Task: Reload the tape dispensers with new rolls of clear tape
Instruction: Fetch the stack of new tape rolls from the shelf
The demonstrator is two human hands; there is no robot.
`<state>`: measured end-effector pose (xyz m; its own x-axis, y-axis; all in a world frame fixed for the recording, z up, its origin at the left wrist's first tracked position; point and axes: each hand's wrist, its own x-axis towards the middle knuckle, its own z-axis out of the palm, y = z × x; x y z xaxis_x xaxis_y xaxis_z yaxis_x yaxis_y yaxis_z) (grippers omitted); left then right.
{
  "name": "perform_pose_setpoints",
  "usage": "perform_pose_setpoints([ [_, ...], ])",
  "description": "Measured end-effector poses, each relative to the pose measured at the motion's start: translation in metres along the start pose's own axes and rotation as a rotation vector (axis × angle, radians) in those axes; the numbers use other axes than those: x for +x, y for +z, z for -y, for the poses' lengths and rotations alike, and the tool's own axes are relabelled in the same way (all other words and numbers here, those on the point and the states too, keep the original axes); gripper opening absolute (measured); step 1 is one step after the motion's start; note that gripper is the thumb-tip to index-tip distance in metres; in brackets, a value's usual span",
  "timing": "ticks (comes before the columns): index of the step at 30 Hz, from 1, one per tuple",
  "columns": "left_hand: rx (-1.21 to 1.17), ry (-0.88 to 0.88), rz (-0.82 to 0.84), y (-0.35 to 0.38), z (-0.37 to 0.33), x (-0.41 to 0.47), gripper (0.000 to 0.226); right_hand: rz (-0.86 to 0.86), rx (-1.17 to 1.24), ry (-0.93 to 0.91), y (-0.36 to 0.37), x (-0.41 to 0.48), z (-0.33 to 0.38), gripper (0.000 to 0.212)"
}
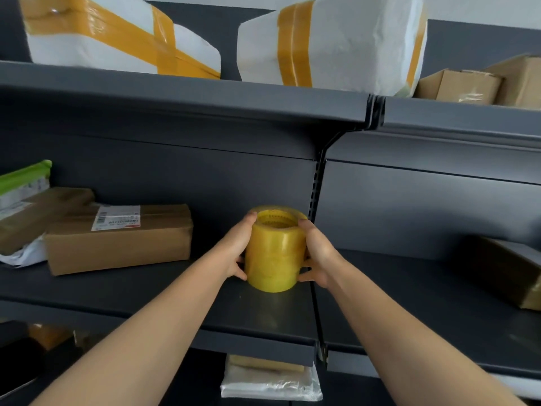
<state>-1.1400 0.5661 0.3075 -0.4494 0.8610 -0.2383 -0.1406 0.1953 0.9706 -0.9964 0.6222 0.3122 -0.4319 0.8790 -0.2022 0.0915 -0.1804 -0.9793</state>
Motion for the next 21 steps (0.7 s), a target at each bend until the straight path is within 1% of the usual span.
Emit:
perform_pose_setpoints([
  [2,-0.05,0.079,-0.016,0.002,0.004,-0.005,0.06,0.003,0.067,-0.056,0.002,-0.002,-0.003,0.03],
  [3,-0.076,0.119,-0.018,0.003,0.007,-0.007,0.055,0.004,0.089,-0.09,0.003,-0.002,-0.006,0.029],
  [4,-0.098,0.157,-0.018,0.004,0.011,-0.01,0.05,0.006,0.105,-0.128,0.005,-0.004,-0.01,0.032],
  [5,-0.119,0.195,-0.017,0.005,0.015,-0.013,0.046,0.008,0.108,-0.167,0.006,-0.004,-0.015,0.041],
  [7,-0.138,0.277,-0.026,0.007,0.024,-0.019,0.038,0.006,0.098,-0.227,0.01,-0.006,-0.024,0.068],
  [8,-0.136,0.322,-0.033,0.007,0.028,-0.022,0.033,0.002,0.102,-0.255,0.011,-0.009,-0.027,0.078],
  [9,-0.135,0.369,-0.039,0.008,0.032,-0.026,0.03,-0.004,0.115,-0.28,0.012,-0.013,-0.03,0.08],
  [10,-0.135,0.42,-0.044,0.008,0.035,-0.031,0.031,-0.01,0.136,-0.305,0.012,-0.017,-0.032,0.077],
  [13,-0.171,0.532,-0.027,0.008,0.047,-0.047,0.046,-0.006,0.207,-0.365,0.013,-0.027,-0.039,0.07],
  [17,-0.29,0.558,-0.02,0.009,0.059,-0.068,0.048,0.013,0.179,-0.452,0.016,-0.046,-0.046,0.07],
  [20,-0.281,0.548,-0.042,0.01,0.062,-0.08,0.073,0.001,0.153,-0.499,0.02,-0.06,-0.053,0.08],
  [21,-0.269,0.553,-0.046,0.009,0.063,-0.083,0.076,-0.006,0.151,-0.509,0.02,-0.063,-0.056,0.078],
])
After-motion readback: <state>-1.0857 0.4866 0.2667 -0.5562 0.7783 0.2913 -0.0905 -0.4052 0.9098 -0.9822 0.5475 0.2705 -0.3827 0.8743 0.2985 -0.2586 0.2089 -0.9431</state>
